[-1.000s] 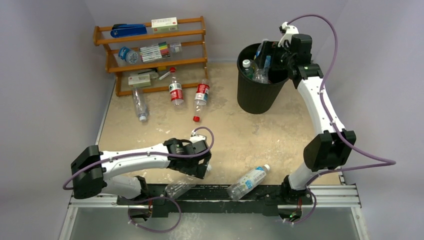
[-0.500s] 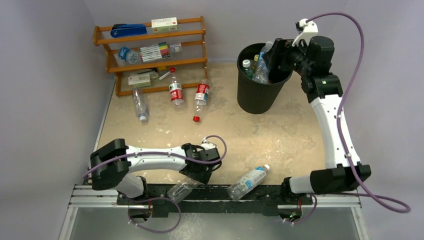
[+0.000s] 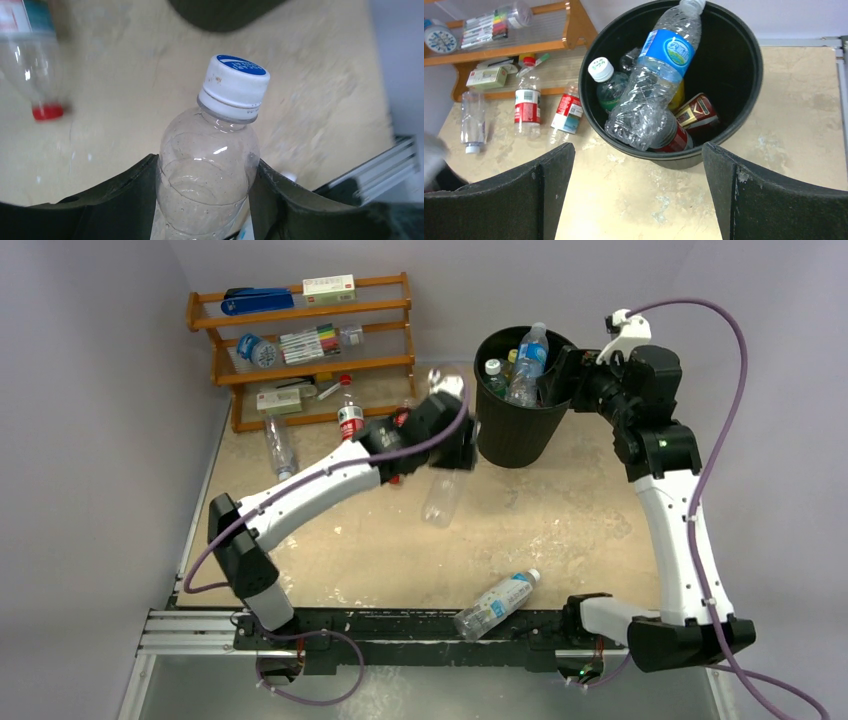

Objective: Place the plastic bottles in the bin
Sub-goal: Pick up the plastic bottle at the center of the board, then place the plastic bottle in the trash bin.

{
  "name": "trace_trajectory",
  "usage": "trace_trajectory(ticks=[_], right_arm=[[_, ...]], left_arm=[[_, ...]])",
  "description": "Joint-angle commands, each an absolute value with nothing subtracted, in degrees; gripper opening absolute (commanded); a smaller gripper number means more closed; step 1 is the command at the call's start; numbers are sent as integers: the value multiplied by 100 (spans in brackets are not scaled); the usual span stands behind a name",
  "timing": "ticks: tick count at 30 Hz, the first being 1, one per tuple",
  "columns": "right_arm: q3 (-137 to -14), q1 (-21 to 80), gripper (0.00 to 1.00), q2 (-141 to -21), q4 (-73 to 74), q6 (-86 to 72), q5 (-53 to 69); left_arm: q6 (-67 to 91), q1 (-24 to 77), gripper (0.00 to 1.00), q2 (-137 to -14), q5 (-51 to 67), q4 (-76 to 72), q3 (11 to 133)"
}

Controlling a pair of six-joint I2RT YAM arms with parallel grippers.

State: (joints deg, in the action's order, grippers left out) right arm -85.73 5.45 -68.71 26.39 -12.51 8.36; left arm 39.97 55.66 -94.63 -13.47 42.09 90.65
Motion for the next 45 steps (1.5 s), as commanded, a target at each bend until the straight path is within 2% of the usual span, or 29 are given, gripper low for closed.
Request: trace_trajectory(ticks=[1, 5, 10, 18, 24, 29, 38, 45], right_arm=[[-8910, 536, 100, -6456, 2705, -1486, 245], [-9182, 537, 100, -6189, 2717, -1661, -118], [-9367, 536, 100, -5978, 2763, -1756, -260], [-9382, 536, 100, -5793, 2735, -1791, -270], [-9152, 532, 100, -5717, 2632, -1791, -242], [-9014, 536, 100, -5669, 2571, -1726, -281], [-8793, 536, 100, -5645, 2435, -1714, -107], [-8619, 536, 100, -5608, 2342, -1723, 19]], left_arm=[[3466, 5118, 53, -9993, -1037, 3706, 10956], [3507, 4773, 54, -10618, -662, 3200, 12393], [3874, 4444, 54, -11464, -135, 2102, 13588], [3972, 4352, 58, -12136, -215, -770, 13609], [3922, 4401, 60, -12909, -390, -2031, 13951], [3172, 4580, 62, -13366, -733, -2198, 14125], [2575, 4882, 64, -13501, -741, -2368, 13477], [2394, 4957, 68, -13773, -673, -2322, 13834]])
